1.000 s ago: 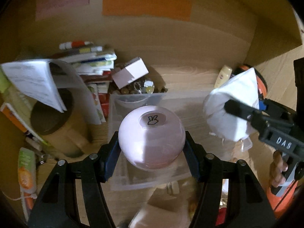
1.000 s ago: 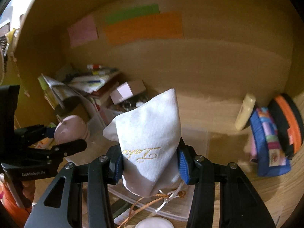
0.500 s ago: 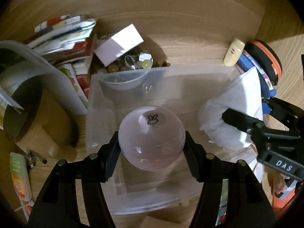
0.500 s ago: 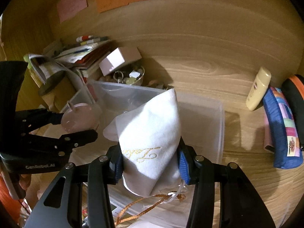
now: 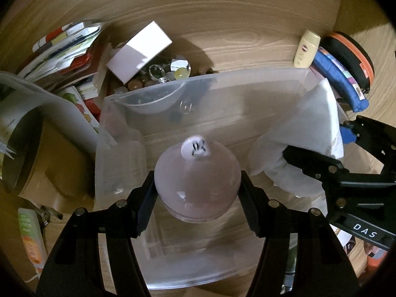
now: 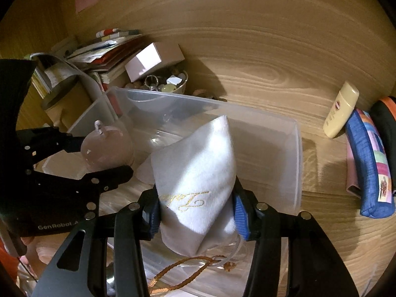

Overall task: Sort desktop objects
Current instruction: 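Carry the pink ball into the clear box with the left tool while the right tool carries the pouch there, then open both tools to release the ball and pouch in the clear box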

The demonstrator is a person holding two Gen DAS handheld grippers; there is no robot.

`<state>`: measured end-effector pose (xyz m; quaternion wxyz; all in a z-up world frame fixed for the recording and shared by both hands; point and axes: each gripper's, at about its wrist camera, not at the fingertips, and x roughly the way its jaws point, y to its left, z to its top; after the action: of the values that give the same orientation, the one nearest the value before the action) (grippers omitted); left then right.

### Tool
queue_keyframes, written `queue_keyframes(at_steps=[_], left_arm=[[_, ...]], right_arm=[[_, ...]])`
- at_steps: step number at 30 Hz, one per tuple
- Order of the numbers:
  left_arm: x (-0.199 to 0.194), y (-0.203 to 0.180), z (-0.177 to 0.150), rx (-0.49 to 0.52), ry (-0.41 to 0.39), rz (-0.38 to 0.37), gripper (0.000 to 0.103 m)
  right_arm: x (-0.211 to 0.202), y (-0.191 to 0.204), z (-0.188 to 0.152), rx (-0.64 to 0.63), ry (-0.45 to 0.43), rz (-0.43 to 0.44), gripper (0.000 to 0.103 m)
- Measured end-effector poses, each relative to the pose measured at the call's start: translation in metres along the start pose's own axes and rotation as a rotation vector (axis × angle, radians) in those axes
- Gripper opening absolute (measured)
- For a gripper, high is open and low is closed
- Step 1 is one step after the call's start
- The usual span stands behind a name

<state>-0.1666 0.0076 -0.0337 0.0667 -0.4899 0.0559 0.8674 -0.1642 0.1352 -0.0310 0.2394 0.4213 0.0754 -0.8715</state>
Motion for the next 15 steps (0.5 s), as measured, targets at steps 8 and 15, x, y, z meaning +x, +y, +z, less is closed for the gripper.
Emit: queue_keyframes(at_steps=[8, 15], left_arm=[[-0.002, 0.001, -0.003, 0.008, 0.002, 0.014, 0.067], [-0.01, 0.008, -0.006, -0.037, -0.003, -0.014, 0.073]], right_arm=[[0.001, 0.001, -0.001, -0.01, 0.003, -0.014, 0.054], [-0.009, 0.001, 0.0, 0.003, -0.059, -0.055, 0.079]])
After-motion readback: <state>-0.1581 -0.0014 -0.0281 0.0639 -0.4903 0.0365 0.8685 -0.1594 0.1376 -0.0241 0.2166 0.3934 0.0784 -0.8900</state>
